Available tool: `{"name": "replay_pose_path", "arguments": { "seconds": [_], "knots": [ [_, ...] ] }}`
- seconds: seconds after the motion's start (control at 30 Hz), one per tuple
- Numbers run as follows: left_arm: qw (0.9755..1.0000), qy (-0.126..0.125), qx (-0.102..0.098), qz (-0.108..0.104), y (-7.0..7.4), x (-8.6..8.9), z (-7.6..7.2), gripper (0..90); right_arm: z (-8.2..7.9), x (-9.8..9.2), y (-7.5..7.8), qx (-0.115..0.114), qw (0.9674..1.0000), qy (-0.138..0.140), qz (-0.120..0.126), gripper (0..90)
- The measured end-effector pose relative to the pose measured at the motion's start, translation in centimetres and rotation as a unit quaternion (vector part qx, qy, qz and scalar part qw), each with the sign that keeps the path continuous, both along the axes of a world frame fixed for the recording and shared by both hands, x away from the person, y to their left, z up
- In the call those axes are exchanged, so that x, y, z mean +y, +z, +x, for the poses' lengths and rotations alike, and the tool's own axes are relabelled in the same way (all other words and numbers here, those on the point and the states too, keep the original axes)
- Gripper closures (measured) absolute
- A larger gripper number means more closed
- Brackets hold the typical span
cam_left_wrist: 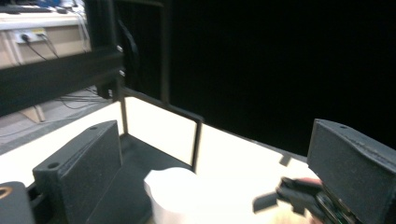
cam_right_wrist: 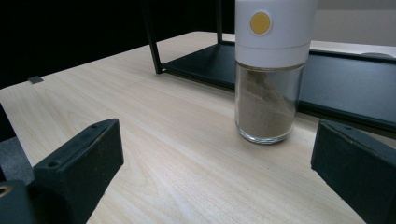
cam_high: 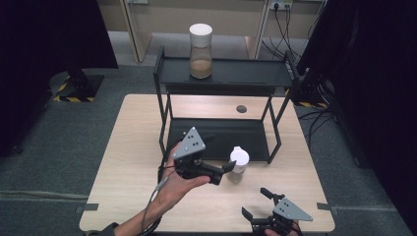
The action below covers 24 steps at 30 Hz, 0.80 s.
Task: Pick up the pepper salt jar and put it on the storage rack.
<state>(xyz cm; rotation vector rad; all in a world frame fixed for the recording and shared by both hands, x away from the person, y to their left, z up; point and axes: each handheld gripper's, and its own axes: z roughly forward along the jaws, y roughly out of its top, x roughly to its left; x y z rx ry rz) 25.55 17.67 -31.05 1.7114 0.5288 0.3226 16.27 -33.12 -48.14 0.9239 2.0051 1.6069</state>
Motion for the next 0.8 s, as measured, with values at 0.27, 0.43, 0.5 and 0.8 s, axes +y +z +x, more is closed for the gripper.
{"name": "replay_pose_path", "arguments": {
  "seconds": [0.27,0.43,0.5,0.8],
  "knots": [
    [0.9997,-0.023,0.0,0.009,-2.1,-0.1,-1.6,2.6,0.0,0.0,0.0,0.0,1.0,0.001,-0.002,2.6],
    [0.9992,-0.037,0.009,0.009,-3.4,-0.1,-2.4,2.6,0.0,0.1,0.0,0.0,1.0,0.001,-0.002,2.6],
    [0.9991,-0.04,0.007,0.015,-3.8,-0.2,-2.8,2.6,0.0,0.1,0.0,0.0,1.0,0.001,-0.002,2.6],
    [0.9986,-0.05,0.017,0.011,-5.6,0.0,-3.9,2.8,0.0,0.1,0.0,0.002,1.0,0.002,-0.004,2.6]
  ]
}}
